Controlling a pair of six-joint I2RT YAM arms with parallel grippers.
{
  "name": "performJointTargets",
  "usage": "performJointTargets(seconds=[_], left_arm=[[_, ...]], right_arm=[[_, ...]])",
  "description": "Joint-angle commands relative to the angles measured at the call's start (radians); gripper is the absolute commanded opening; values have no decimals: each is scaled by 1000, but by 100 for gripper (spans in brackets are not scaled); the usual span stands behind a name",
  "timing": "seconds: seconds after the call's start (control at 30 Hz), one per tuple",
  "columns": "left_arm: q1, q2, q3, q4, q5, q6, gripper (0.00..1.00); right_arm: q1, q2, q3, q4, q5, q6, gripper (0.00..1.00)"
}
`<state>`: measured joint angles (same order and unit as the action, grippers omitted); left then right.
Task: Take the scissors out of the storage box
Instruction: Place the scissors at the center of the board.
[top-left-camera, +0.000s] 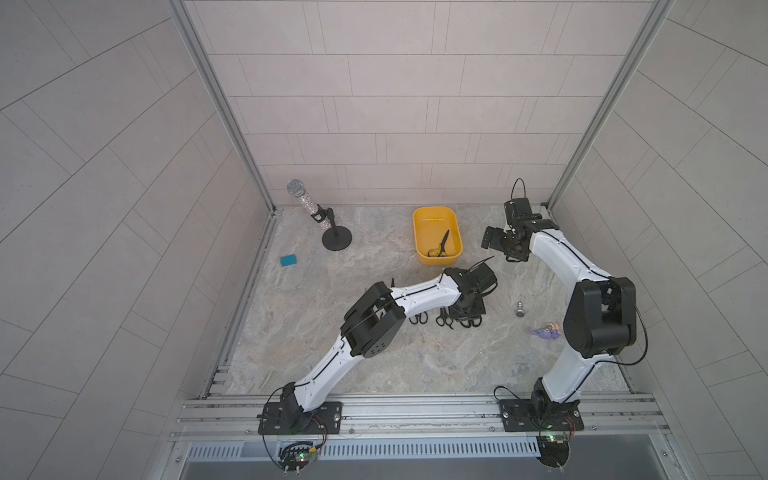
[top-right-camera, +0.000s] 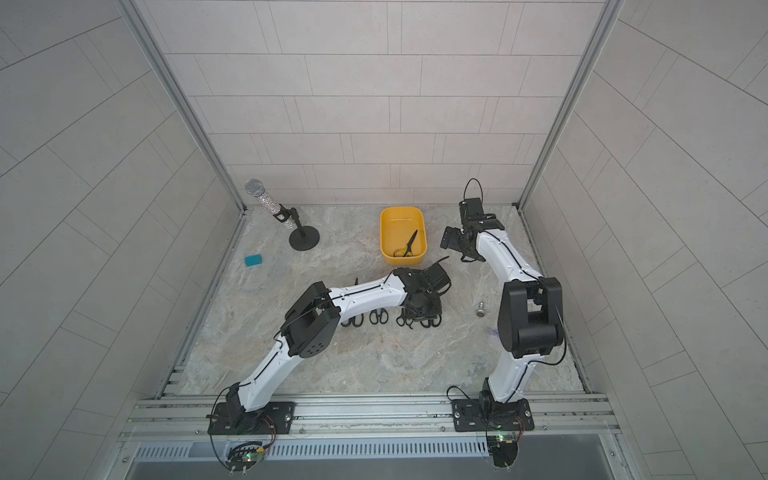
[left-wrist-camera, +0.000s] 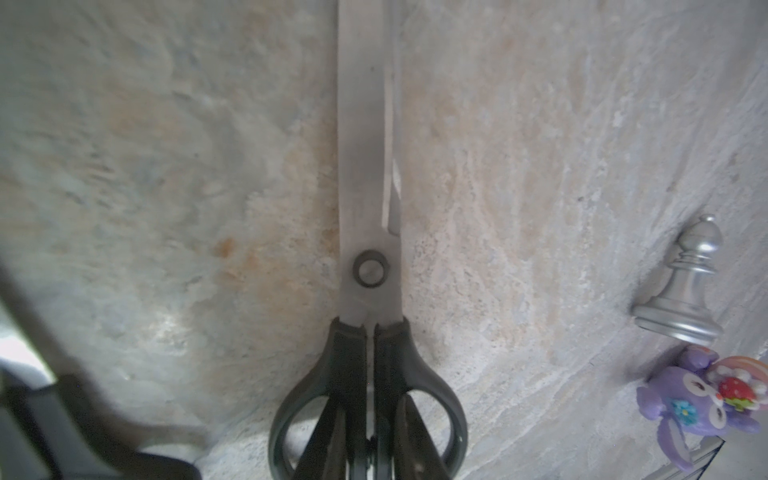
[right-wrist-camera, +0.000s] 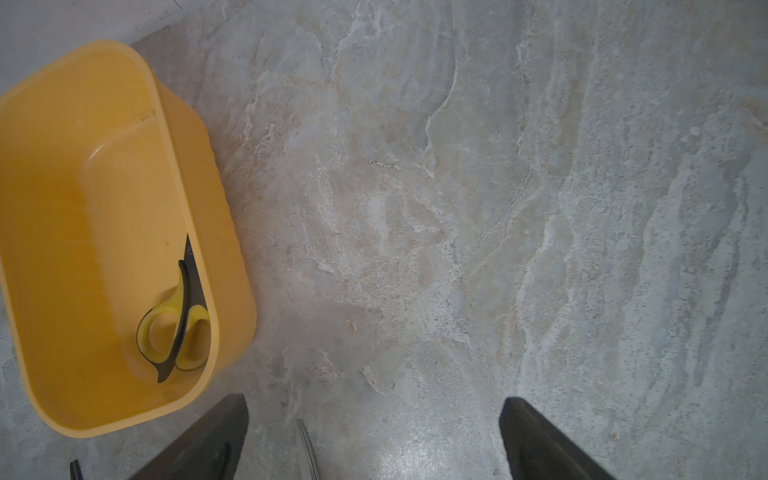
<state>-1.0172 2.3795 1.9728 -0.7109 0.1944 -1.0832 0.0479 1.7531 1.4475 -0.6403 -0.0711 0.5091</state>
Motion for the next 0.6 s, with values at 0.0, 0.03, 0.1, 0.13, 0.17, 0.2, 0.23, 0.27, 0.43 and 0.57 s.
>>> performJointTargets(seconds=[0.0,0.03,0.1,0.13,0.17,0.2,0.23,0.27,0.43,0.57], left_arm=[[11,7,13,-6,-4,10,23],[14,7,12,-8,-6,11,26],[17,5,11,-6,1,11,27],[18,5,11,-5,1,13,28],[19,4,11,-6,2,16,29],[19,1,13,-7,1,17,30],[18,-1,13,-11,-5,17,31],[20,-5,11,-12,-12,20,32],[32,-56,19,-14,-34,57,32],[48,-130,31,-40,-58,123,32]], right_arm=[[6,3,14,-12,7,-3,99],[5,4,16,-12,7,-3,99],[6,5,18,-12,8,-6,99],[6,6,19,-12,7,-7,99],[6,6,21,-14,11,-9,99],[6,8,22,-15,12,-10,99],[6,7,22,-16,13,-11,99],[5,6,22,-18,13,-12,99],[5,7,32,-20,15,-23,99],[15,14,59,-44,43,-54,99]])
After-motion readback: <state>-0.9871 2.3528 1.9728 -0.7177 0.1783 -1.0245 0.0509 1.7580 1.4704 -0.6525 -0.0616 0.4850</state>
